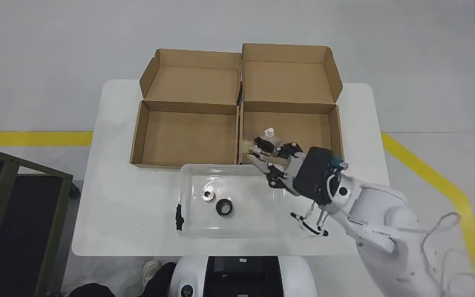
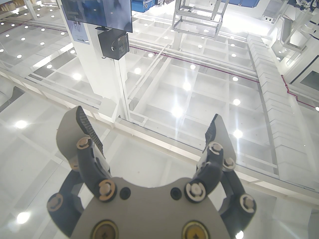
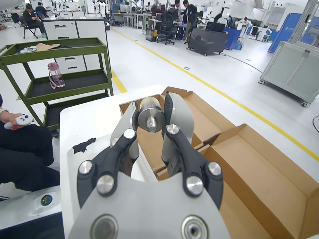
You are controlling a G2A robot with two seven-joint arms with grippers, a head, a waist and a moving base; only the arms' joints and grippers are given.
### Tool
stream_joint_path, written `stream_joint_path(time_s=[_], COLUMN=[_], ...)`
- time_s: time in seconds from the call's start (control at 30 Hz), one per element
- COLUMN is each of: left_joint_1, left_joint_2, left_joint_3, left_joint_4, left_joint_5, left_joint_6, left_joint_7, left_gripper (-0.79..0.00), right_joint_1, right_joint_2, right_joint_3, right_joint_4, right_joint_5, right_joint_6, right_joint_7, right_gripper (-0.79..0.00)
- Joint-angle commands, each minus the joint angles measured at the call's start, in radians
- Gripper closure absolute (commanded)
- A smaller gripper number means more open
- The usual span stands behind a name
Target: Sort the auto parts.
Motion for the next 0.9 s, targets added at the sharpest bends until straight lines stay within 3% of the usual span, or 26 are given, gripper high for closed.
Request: stream_joint_path(time_s=[0.0,0.4,0.87], left_joint_1=[0.000,0.000,0.000], left_joint_2=[0.000,0.000,0.000], left_joint_3=[0.000,0.000,0.000], left_joint_4=[0.000,0.000,0.000], left_joint_5=[0.000,0.000,0.000], left_joint_6=[0.000,0.000,0.000], left_joint_7=[0.000,0.000,0.000], left_gripper=[-0.785,-0.785,-0.785], right_joint_1=[-0.013,-0.027,0.083], right_joint_2=[0.004,0.026,0.025], right_joint_3=[0.029,0.133,0.057], right_joint_4=[0.000,0.064,0.244], right_joint_5=[0.011,0.046,0.039], right_joint_6=[0.008,0.021,0.075], right_joint_7=[0.046,0.275,0.360], right_gripper=[0.000,0.000,0.000])
